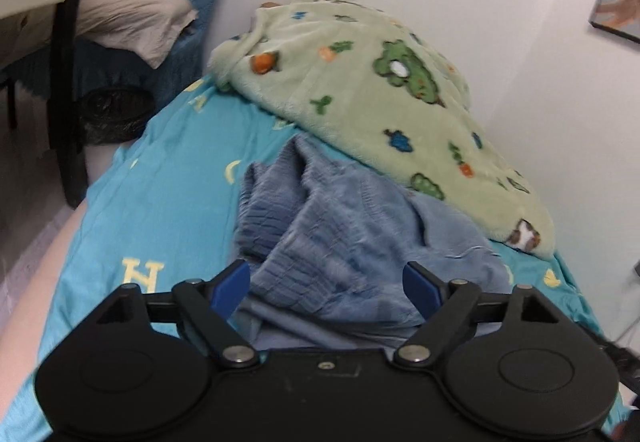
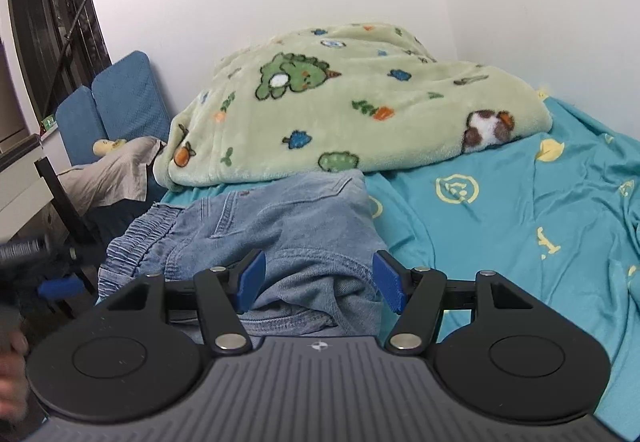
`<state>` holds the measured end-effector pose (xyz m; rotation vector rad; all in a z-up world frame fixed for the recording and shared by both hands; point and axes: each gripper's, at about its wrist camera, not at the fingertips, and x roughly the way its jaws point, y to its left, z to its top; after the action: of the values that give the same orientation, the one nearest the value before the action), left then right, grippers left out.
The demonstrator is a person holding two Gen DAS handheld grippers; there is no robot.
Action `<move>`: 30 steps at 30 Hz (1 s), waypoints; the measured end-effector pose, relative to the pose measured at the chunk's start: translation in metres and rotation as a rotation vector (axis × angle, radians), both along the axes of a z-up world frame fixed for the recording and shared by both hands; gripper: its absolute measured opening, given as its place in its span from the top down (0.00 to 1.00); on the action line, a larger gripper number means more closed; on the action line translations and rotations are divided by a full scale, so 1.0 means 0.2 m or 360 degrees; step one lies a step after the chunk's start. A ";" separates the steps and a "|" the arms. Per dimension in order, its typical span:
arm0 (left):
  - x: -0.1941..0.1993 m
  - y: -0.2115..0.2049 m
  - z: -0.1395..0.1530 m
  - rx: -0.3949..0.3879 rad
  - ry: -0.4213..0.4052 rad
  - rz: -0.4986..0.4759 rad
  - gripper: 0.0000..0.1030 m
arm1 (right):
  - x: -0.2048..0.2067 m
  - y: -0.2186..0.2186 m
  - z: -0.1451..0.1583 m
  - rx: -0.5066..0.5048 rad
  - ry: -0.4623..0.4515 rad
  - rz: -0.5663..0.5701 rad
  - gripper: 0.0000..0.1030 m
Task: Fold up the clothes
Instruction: 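Grasp the folded jeans stack at the waistband with the left tool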
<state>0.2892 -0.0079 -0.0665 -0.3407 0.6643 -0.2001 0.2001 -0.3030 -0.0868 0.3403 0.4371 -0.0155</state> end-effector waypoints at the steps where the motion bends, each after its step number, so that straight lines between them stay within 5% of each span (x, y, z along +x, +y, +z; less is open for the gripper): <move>1: 0.01 0.02 -0.03 -0.0053 0.0027 0.0036 0.21 | -0.01 -0.01 0.00 0.0008 -0.0018 0.0001 0.39; 8: 0.09 0.09 -0.12 -0.0258 -0.0001 0.0070 0.21 | 0.01 -0.09 0.00 0.0031 -0.0176 -0.0042 0.32; 15: 0.10 0.11 -0.25 -0.0306 -0.0009 0.0109 0.18 | 0.18 -0.26 -0.13 0.0309 -0.0118 -0.0065 0.31; 30: 0.15 0.11 -0.37 -0.0427 -0.0056 0.0125 0.08 | 0.49 -0.27 -0.42 0.0710 0.0047 -0.0011 0.18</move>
<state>0.3200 0.0150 -0.1407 -0.6183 0.5888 -0.2204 0.2989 -0.3563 -0.1700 0.7813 0.4670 0.0712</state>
